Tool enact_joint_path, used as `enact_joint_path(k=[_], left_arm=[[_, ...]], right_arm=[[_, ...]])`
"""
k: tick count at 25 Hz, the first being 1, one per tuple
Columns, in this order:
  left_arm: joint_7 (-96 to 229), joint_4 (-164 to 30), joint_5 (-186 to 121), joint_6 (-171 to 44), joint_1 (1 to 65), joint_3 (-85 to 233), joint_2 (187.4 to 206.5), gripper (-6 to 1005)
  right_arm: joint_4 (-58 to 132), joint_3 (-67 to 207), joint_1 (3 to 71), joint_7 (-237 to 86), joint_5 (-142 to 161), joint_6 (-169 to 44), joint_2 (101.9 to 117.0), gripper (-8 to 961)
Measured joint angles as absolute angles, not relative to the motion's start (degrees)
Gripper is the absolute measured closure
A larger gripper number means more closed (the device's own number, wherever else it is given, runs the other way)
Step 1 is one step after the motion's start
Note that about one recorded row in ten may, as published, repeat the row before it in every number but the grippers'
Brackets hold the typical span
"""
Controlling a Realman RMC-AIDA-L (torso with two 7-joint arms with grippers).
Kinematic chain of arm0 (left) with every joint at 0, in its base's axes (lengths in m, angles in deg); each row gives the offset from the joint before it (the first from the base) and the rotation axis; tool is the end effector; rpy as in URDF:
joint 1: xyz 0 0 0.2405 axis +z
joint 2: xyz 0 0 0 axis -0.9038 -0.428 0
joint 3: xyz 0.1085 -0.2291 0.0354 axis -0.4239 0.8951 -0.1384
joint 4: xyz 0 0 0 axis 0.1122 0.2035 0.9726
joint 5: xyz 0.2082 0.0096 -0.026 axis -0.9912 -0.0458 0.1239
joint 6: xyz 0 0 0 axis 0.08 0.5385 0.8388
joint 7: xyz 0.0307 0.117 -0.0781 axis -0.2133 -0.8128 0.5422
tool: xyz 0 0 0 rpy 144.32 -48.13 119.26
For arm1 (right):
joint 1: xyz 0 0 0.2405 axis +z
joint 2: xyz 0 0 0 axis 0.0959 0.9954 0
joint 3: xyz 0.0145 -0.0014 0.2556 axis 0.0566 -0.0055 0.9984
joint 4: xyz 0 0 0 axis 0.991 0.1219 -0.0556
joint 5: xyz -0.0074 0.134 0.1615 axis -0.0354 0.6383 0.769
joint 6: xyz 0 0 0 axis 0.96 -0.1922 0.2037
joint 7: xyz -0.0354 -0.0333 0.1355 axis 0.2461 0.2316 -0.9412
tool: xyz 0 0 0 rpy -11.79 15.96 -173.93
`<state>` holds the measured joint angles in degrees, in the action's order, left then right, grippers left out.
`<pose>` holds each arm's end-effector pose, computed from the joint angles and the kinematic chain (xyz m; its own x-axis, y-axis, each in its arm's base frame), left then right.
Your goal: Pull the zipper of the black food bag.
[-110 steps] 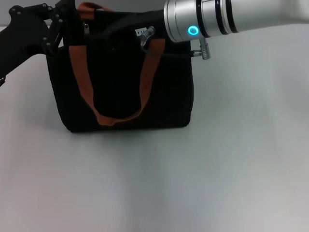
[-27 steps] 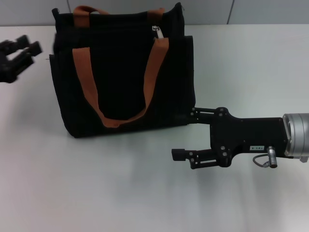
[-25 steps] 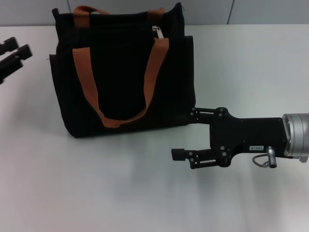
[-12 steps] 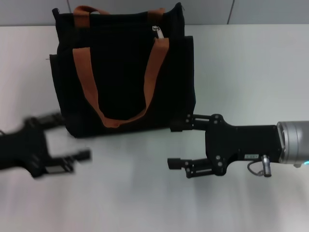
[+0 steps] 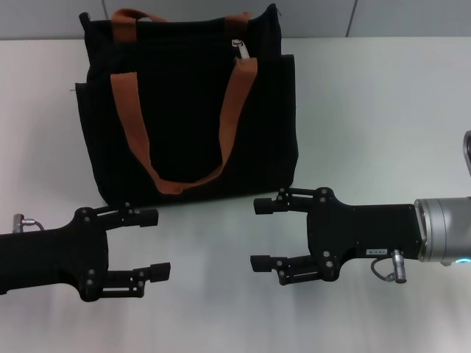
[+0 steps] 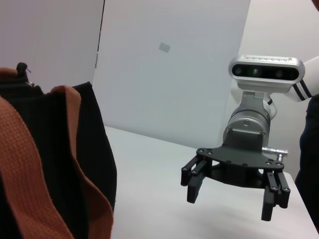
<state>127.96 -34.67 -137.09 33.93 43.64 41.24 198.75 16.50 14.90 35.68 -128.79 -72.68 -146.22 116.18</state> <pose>-0.2982 0.2497 0.0099 0.8082 0.2212 0.5458 0.2967 -0.9535 -0.0529 0.2344 0.2827 -0.0638 0.8118 -0.1128 -0.5730 -0.1397 -0.9902 -0.0029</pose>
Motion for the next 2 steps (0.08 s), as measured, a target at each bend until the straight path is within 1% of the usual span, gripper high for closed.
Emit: enact_joint_path(k=[2], left_arm=[[127.9,-34.7,-137.1,33.9,43.6,41.2,198.82,172]], right_arm=[[16.5,14.9,35.7,-128.8,-72.7,-146.2,116.18,147]])
